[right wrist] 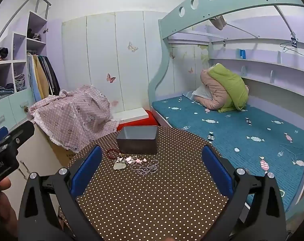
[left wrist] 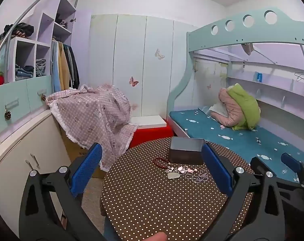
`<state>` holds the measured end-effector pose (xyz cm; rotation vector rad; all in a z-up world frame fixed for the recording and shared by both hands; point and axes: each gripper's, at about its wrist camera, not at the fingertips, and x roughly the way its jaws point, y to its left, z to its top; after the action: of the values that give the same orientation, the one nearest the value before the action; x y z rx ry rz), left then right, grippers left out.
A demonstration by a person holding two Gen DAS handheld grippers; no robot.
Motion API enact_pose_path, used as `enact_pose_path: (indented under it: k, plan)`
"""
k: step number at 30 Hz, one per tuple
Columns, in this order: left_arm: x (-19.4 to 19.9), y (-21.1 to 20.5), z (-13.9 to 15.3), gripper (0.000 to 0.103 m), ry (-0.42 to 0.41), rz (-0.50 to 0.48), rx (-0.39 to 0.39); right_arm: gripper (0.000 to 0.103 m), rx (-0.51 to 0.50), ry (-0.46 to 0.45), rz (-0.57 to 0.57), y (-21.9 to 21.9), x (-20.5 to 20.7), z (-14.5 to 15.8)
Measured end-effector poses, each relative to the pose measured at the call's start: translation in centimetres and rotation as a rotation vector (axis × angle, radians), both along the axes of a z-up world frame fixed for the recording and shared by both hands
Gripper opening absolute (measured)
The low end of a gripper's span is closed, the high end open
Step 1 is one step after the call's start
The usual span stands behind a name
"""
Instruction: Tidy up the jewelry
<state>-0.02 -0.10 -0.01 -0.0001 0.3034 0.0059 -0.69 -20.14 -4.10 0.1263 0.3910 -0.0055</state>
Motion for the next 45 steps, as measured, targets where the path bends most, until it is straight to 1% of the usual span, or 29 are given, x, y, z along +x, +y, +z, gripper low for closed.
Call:
enact_pose_path:
  k: [2,8,10,11,12,13,27,39,45]
  plan:
    - [0.0,0.0,0.0,0.098,-0.002,0.001,-0.002,0.096,-0.002,-0.007,0.002,-0.5,-0.3,1.0]
    - [-0.2,0.0,0.2,0.098,-0.011,0.002,-0.009,0.096,-0.018,-0.022,0.002,0.2,-0.2,1.9]
    - [-0.3,-0.1,0.2,0.098,-0.014,0.002,-0.008,0.096,-0.018,-0.028,0.007,0.2,-0.2,2.0]
    - [-0.3,-0.1,1.0,0.098,-0.013,0.005,-0.008,0.096,-0.018,-0.030,0.008,0.3,-0.3,1.9]
    - [-0.3,-0.2,1.1,0.098,-0.014,0.005,-0.010,0.096,-0.021,-0.031,0.008,0.3,-0.3,2.0]
    - [-0.5,0.1,0.8,0.098,-0.016,0.006,-0.015,0.096,-0.024,-0.033,0.008,0.3,-0.3,2.0]
    - [-0.8,0.6,1.5,0.098,-0.023,0.003,-0.038,0.096,-0.047,-0.047,0.010,0.8,-0.1,2.3]
    - [-0.2,2.0,1.0,0.098,-0.017,0.006,-0.065,0.096,-0.089,-0.058,0.016,1.8,0.5,2.7]
    - [0.4,2.4,0.7,0.098,-0.019,0.014,-0.065,0.096,-0.098,-0.059,0.016,2.2,0.9,2.9]
